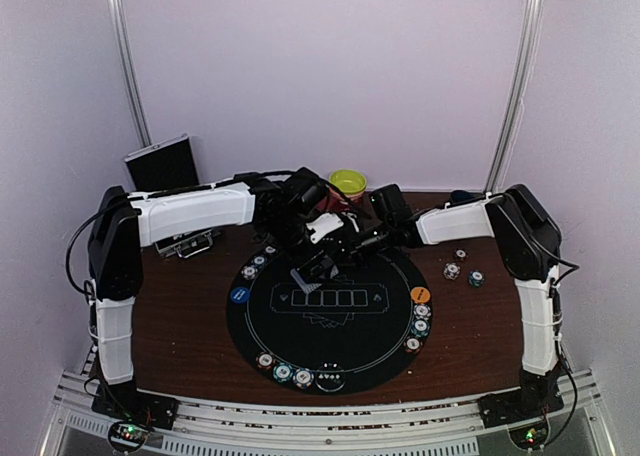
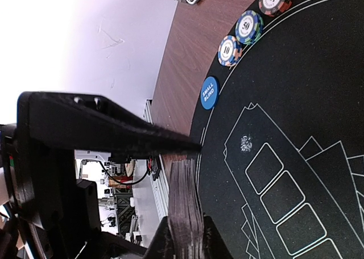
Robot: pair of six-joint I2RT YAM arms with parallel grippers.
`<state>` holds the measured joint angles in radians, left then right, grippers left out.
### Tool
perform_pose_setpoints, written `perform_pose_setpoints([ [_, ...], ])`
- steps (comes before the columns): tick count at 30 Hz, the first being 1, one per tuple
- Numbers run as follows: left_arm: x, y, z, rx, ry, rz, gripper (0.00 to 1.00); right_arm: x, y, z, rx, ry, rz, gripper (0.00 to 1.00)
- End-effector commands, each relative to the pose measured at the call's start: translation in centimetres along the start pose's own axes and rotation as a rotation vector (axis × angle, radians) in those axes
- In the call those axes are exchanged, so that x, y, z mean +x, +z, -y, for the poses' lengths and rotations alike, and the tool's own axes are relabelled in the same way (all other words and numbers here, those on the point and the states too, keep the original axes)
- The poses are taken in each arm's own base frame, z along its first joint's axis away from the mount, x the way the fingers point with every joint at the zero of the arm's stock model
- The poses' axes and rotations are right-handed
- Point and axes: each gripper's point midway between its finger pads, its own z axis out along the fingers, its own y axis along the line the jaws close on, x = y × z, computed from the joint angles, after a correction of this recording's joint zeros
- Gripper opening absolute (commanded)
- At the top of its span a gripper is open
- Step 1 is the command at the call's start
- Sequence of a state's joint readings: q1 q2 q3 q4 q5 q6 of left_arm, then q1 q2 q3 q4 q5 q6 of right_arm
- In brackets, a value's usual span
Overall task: Distribute texas hold em gaming equipment
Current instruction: Pass from the left arm to the right, then pass from the right arm to the left
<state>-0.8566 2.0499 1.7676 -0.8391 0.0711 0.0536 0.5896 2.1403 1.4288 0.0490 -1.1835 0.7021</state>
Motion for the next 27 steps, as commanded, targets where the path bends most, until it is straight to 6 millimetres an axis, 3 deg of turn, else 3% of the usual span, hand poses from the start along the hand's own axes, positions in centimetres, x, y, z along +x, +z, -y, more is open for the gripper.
perform_pose_setpoints([
  [1, -0.4, -0.1, -0.8, -0.041, 0.001, 0.015, 0.98, 0.0, 0.0, -1.2, -0.023, -0.039, -0.012, 0.0],
  [6, 0.6, -0.6, -0.9, -0.067, 0.018, 0.037, 0.98, -0.6, -1.4, -3.1, -0.035, -0.058, 0.029, 0.0],
  [10, 0.3, -1.0, -0.4, -0.062, 0.044, 0.109, 0.98, -0.9, -2.3, -4.1, -0.047, -0.057, 0.067, 0.0],
  [18, -1.6, -2.8, 0.9, -0.031, 0.106, 0.299, 0.98, -0.8, -2.5, -3.5, -0.046, -0.023, 0.103, 0.0],
  [27, -2.7, -2.5, 2.1, 0.006, 0.161, 0.316, 0.98, -0.8, -2.7, -3.3, -0.07, 0.018, 0.139, 0.0],
])
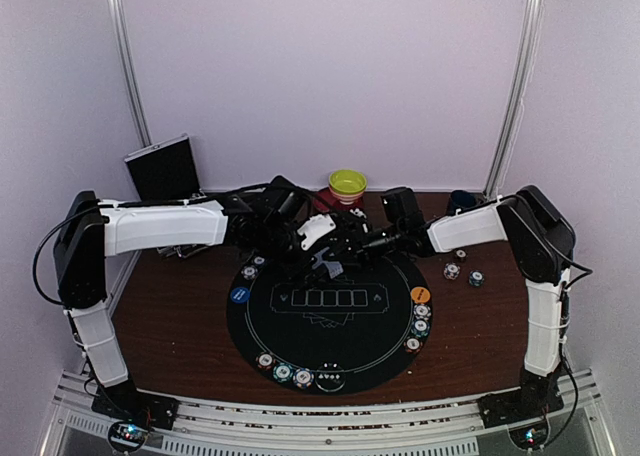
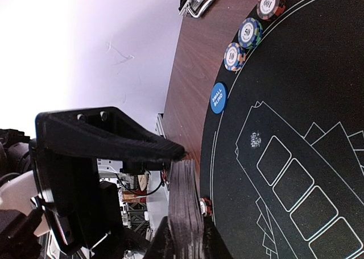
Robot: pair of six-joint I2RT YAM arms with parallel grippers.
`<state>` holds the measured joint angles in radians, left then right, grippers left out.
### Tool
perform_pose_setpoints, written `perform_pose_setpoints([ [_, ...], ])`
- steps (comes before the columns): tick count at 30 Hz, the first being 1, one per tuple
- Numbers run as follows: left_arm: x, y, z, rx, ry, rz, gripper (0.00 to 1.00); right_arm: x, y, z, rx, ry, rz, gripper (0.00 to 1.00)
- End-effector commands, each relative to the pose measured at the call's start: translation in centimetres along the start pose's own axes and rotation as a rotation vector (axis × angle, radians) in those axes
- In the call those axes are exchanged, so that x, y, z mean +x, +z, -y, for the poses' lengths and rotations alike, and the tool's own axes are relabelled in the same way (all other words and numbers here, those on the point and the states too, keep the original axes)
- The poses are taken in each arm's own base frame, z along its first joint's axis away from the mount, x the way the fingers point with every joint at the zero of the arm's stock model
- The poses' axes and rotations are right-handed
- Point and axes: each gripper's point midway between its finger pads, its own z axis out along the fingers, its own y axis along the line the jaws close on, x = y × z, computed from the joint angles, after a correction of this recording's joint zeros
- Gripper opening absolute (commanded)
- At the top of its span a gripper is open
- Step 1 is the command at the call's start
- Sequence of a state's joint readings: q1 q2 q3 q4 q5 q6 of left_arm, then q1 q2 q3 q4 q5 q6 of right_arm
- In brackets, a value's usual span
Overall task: Distribute texas hold em gaming equipment
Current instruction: Pass from the right arm to the left
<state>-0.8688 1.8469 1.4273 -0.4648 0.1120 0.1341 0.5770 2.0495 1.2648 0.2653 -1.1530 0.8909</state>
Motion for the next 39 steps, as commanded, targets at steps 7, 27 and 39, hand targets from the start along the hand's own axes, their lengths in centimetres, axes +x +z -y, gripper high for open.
perform_pose_setpoints([
  [7, -1.9, 0.2, 0.5, 0.001, 0.05, 0.099, 0.98, -1.2, -1.3, -2.9, -0.095, -0.017, 0.082, 0.0],
  [27, -1.4, -0.2, 0.5, -0.018, 0.06, 0.158, 0.93, -1.4, -2.0, -1.7, -0.093, 0.014, 0.107, 0.0],
  [39, -1.4, 0.7, 0.8, 0.021, 0.06, 0.18, 0.91, -1.3, -2.0, -2.1, -0.114, 0.021, 0.109, 0.0],
])
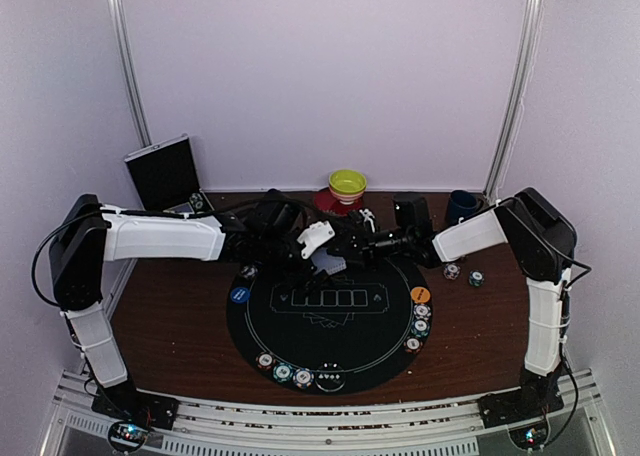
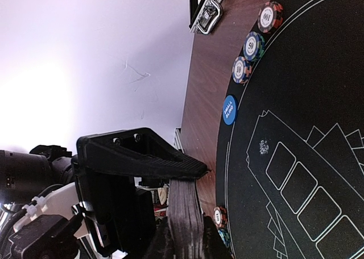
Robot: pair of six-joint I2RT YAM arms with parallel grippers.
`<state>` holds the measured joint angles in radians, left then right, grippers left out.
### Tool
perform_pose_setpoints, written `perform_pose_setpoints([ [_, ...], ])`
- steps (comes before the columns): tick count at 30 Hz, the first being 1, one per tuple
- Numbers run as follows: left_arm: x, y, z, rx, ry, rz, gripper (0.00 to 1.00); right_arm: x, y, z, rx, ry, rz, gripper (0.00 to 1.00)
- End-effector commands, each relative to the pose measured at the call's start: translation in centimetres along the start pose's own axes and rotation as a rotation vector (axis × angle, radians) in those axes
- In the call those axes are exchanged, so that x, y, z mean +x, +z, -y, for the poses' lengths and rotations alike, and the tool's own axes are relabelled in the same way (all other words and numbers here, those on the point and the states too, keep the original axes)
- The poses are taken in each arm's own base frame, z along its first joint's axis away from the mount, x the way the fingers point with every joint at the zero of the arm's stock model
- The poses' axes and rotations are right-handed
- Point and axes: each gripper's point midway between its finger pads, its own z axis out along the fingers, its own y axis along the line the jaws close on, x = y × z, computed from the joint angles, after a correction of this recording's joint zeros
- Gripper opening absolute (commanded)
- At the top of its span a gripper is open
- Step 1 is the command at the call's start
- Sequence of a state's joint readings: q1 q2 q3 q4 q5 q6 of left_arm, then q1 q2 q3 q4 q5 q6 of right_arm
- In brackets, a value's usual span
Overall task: Distribute texas hold em gaming equipment
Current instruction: Pass from the right arm to the left
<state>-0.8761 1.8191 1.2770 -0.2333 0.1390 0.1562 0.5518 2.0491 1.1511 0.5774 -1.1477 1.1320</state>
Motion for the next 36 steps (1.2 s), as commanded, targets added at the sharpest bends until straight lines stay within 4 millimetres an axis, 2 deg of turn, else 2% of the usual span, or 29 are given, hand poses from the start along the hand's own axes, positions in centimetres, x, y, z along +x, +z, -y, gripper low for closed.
perform_pose_setpoints([
  [1, -1.5, -0.2, -0.1, 0.021, 0.016, 0.069, 0.91, -0.5, -0.6, -2.1, -0.04, -0.052, 0.022, 0.0],
  [8, -1.8, -0.4, -0.3, 0.037, 0.008, 0.085, 0.77, -0.3, -0.6, -2.5, -0.053, -0.049, 0.016, 0.0],
  [14, -1.6, 0.0, -0.2, 0.047, 0.003, 0.079, 0.8, -0.1, -0.4, -2.8, -0.064, -0.05, 0.009, 0.0],
  [27, -1.3, 0.5, -0.3, 0.054, -0.003, 0.067, 0.81, 0.6, 0.2, -3.0, -0.075, -0.047, -0.012, 0.0],
  [31, -1.4, 0.4, -0.3, 0.057, -0.003, 0.071, 0.79, 0.6, 0.3, -3.1, -0.076, -0.05, -0.014, 0.0],
  [36, -1.5, 0.3, -0.1, 0.071, -0.003, 0.076, 0.71, 0.6, 0.5, -2.5, -0.055, -0.055, -0.019, 0.0],
])
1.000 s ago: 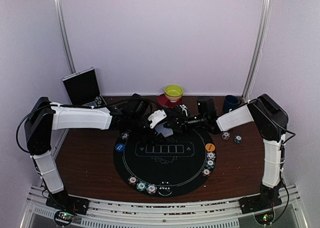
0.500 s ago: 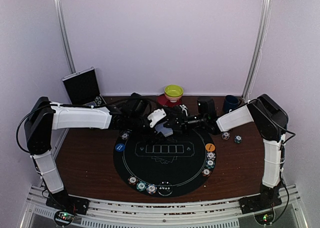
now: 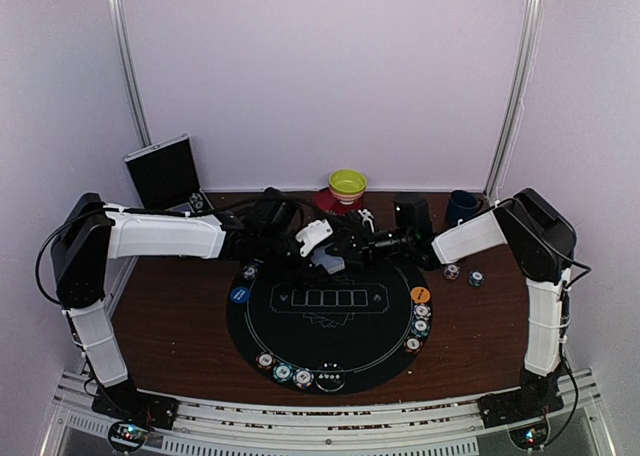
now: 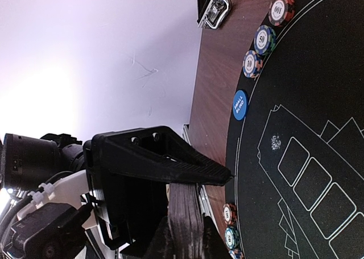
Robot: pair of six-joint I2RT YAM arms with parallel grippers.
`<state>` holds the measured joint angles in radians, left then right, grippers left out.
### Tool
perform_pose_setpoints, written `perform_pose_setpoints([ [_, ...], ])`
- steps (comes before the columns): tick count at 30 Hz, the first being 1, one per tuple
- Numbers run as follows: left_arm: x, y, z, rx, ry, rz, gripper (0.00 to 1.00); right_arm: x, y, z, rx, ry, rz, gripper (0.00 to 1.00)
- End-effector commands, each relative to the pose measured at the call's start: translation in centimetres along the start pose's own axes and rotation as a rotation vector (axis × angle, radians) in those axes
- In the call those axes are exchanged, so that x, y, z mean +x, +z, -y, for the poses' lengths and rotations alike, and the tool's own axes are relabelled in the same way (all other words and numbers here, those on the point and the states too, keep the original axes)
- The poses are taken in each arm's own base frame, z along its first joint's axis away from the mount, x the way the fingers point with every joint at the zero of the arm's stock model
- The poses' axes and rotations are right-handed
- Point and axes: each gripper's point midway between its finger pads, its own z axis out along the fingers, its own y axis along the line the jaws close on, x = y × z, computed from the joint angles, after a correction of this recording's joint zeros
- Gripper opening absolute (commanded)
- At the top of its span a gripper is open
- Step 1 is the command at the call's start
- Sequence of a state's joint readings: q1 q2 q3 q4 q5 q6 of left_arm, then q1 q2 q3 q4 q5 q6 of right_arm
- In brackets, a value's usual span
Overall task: Distribute texas hold em gaming equipment
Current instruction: Pass from the right arm to the left
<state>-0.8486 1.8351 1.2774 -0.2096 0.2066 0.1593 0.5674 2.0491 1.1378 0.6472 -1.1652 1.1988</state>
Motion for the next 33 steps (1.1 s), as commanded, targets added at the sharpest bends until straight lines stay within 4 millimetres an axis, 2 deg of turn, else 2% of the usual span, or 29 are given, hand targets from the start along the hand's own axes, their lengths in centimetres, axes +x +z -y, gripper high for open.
perform_pose_setpoints([
  [1, -1.5, 0.0, 0.3, 0.032, 0.012, 0.05, 0.7, -0.1, 0.1, -1.4, -0.012, -0.074, -0.002, 0.0],
  [11, -1.5, 0.3, 0.6, 0.055, 0.01, 0.045, 0.66, 0.3, 0.6, -1.0, 0.004, -0.081, -0.016, 0.0],
  [15, -1.5, 0.3, 0.6, 0.059, 0.006, 0.043, 0.57, 0.3, 0.7, -1.0, 0.006, -0.082, -0.02, 0.0],
  [17, -1.4, 0.3, 0.6, 0.061, 0.005, 0.041, 0.53, 0.4, 0.8, -1.1, 0.005, -0.086, -0.023, 0.04],
  [20, -1.4, 0.3, 0.6, 0.061, 0.002, 0.041, 0.52, 0.2, 0.7, -1.2, 0.006, -0.093, -0.023, 0.1],
  [23, -1.3, 0.3, 0.5, 0.05, -0.005, 0.032, 0.52, 0.2, 0.7, -1.4, 0.011, -0.103, -0.028, 0.28],
  [26, -1.1, 0.1, 0.2, 0.033, -0.02, 0.021, 0.52, 0.2, 0.7, -1.2, 0.032, -0.12, -0.038, 0.39],
  [33, -0.2, -1.0, -0.7, -0.042, -0.084, -0.04, 0.53, 0.1, 0.6, 0.2, 0.129, -0.162, -0.067, 0.48],
])
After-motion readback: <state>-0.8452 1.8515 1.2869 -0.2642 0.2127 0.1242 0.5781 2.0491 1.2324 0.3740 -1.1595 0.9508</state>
